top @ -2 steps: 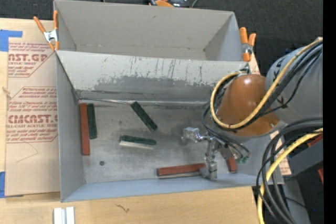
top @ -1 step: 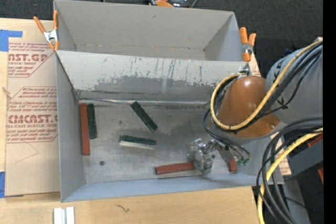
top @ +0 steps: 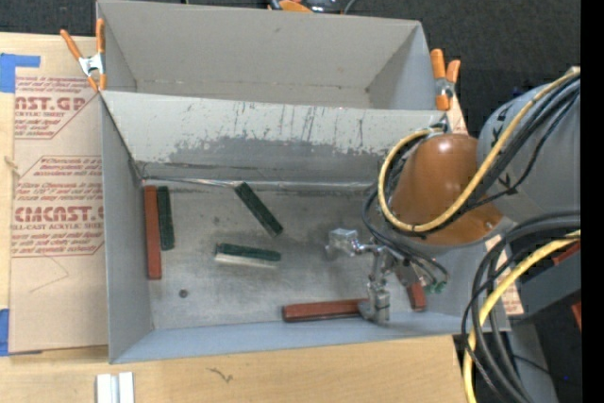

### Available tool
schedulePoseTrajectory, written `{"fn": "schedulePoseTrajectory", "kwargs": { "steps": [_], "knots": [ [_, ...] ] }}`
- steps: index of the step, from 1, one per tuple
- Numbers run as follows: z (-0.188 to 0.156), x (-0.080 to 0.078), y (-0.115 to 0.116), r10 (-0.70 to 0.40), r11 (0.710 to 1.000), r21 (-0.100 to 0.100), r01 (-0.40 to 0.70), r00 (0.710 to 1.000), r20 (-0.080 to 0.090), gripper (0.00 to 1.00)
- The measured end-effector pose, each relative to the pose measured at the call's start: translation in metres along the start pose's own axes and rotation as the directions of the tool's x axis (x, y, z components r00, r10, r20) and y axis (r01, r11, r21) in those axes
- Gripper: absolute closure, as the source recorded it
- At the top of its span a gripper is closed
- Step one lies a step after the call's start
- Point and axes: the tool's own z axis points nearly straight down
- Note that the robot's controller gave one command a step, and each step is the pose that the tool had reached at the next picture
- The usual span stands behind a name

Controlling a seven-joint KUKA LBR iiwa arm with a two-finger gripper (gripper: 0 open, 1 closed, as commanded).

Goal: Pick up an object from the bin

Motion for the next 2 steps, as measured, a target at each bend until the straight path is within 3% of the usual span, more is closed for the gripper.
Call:
{"fn": "schedulePoseTrajectory", "kwargs": {
  "steps": [1, 2],
  "knots": [
    [-0.039, -0.036, 0.068, 0.028, 1.000, -0.007, -0.028, 1.000, -0.013, 0.00],
    [-0.026, -0.106, 0.120, -0.067, 0.998, -0.009, 0.067, 0.998, -0.013, 0.00]
  ]
}}
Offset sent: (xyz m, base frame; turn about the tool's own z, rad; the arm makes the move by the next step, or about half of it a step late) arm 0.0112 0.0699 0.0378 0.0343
